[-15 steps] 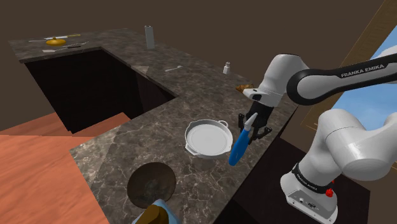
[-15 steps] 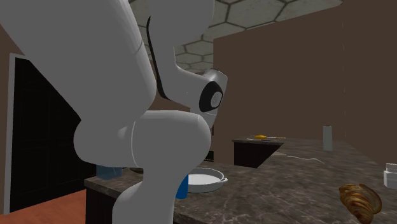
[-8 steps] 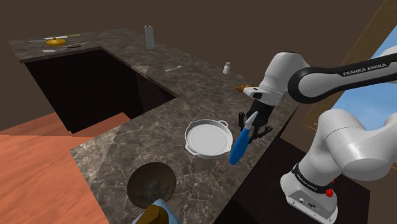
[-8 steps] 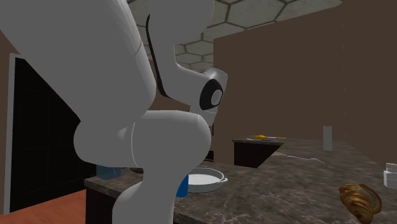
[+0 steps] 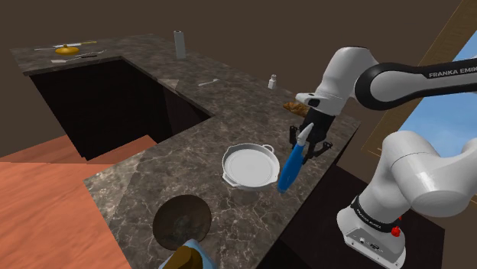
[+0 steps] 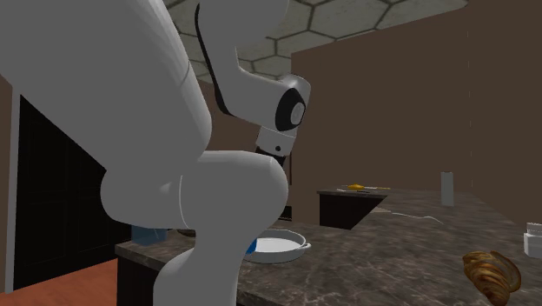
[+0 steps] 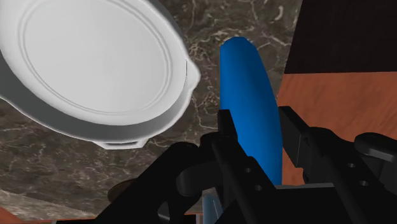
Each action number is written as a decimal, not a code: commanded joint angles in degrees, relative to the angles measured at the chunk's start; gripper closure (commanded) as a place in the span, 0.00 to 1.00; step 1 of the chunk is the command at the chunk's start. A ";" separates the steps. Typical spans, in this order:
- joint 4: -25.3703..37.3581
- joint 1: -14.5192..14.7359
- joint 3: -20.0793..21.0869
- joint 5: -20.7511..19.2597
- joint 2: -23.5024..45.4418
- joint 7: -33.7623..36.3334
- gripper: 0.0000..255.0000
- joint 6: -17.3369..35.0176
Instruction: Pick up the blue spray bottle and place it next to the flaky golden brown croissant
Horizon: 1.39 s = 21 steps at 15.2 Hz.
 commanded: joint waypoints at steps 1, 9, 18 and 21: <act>1.27 0.08 0.62 0.25 -0.83 0.69 1.00 -2.01; 6.57 0.74 2.47 1.23 -2.41 2.83 1.00 -8.45; 13.17 1.73 4.14 2.34 -2.64 4.93 1.00 -14.85; 15.51 2.08 4.61 2.69 -2.43 5.58 1.00 -16.85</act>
